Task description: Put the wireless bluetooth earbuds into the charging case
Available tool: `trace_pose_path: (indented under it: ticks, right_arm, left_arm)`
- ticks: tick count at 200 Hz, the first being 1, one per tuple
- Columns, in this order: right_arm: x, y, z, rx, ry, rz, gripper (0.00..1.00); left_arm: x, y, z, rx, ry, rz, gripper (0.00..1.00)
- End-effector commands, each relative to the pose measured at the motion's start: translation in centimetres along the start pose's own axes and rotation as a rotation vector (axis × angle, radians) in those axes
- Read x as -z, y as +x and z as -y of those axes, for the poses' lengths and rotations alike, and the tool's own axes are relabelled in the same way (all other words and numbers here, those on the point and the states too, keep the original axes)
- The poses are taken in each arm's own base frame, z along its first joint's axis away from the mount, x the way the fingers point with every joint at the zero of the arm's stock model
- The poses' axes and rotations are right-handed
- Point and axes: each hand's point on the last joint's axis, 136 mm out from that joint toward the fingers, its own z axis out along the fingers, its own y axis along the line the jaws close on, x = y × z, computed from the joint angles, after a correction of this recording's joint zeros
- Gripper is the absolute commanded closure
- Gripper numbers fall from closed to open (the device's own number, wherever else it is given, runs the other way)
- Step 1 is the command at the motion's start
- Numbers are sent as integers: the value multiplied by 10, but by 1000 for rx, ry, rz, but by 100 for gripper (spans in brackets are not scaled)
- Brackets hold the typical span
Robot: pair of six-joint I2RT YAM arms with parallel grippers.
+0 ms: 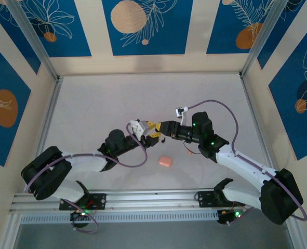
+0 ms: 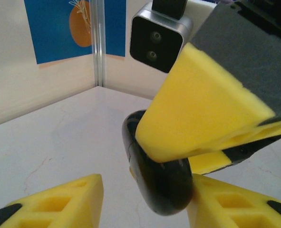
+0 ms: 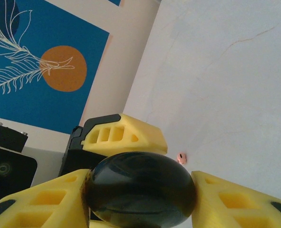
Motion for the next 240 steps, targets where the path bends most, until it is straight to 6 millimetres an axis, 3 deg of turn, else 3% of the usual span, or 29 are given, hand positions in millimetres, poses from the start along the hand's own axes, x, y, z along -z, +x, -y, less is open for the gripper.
trace_pose_path:
  ticks: [1,32,65,82,109,135,180,240]
  right_arm:
    - [1,5,-2,5,-6,-3,50]
    - [1,6,-2,7,-4,-5,50]
    - [0,7,-2,14,-3,-9,49]
    - [1,7,-1,30,7,-10,48]
    - [11,2,0,134,44,21,29]
    - [27,-7,-14,343,7,51,22]
    - [51,-4,-34,791,-157,-22,30]
    - [69,11,-47,1115,-385,-119,40]
  left_arm:
    - [-4,-24,7,2,28,83,54]
    - [-4,-28,11,2,46,97,59]
    - [-3,-29,19,-7,92,100,76]
    - [-2,-28,20,-3,99,96,80]
    - [2,-23,19,1,98,76,81]
    - [7,-20,19,4,132,41,81]
    - [19,-26,22,24,246,34,81]
    - [30,-40,47,4,454,45,82]
